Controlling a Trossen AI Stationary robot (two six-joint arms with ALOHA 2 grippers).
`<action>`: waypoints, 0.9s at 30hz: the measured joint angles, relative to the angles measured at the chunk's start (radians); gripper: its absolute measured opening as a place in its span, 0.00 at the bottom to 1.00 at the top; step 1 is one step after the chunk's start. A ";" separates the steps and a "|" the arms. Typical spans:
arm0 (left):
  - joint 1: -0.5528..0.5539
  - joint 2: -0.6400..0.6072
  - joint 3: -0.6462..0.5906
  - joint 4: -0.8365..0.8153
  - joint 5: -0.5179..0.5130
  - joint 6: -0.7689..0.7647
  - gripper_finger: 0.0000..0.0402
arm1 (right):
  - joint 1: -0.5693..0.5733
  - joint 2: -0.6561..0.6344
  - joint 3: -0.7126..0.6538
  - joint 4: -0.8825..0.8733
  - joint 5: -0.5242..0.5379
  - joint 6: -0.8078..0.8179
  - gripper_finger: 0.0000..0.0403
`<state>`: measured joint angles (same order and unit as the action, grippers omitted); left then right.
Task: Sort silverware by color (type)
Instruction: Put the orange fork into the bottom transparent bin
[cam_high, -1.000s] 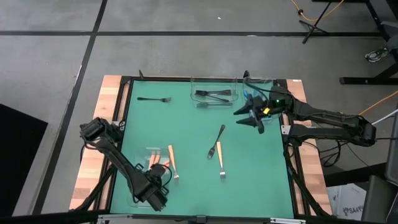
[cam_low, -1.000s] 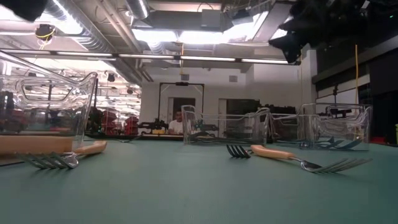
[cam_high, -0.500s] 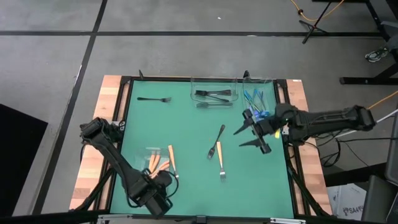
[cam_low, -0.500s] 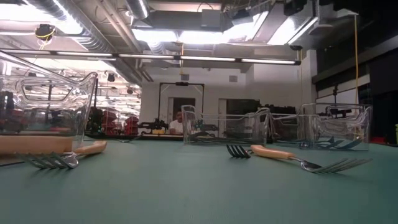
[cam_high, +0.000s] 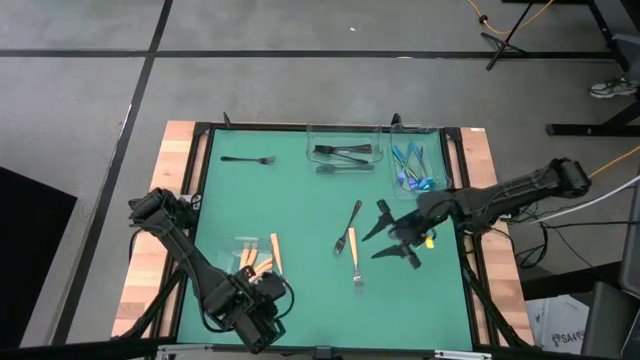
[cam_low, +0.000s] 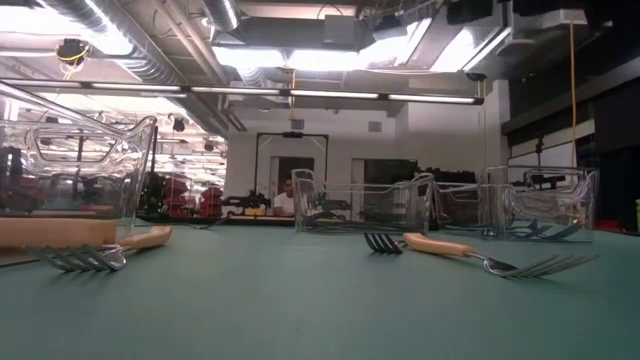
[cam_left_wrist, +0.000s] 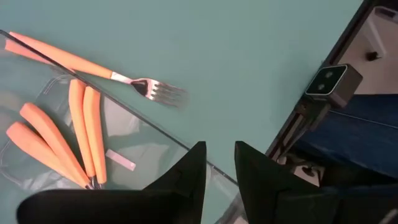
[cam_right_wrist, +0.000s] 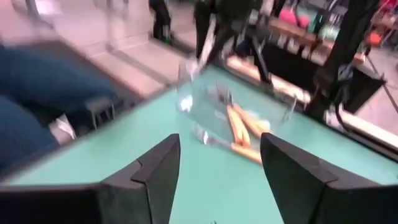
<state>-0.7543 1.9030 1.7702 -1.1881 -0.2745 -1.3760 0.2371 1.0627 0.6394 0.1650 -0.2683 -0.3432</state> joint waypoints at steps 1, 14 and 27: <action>0.002 0.000 0.000 0.000 0.000 0.000 0.19 | 0.008 0.026 0.029 -0.043 0.025 -0.023 0.54; 0.008 0.000 0.000 0.001 -0.004 0.000 0.19 | 0.012 0.374 0.328 -0.465 0.075 -0.253 0.54; 0.008 0.000 0.000 0.001 -0.073 0.001 0.19 | 0.012 0.578 0.338 -0.487 0.081 -0.424 0.54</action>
<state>-0.7464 1.9030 1.7702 -1.1871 -0.3473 -1.3754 0.2493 1.6410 0.9779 -0.3224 -0.1869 -0.7676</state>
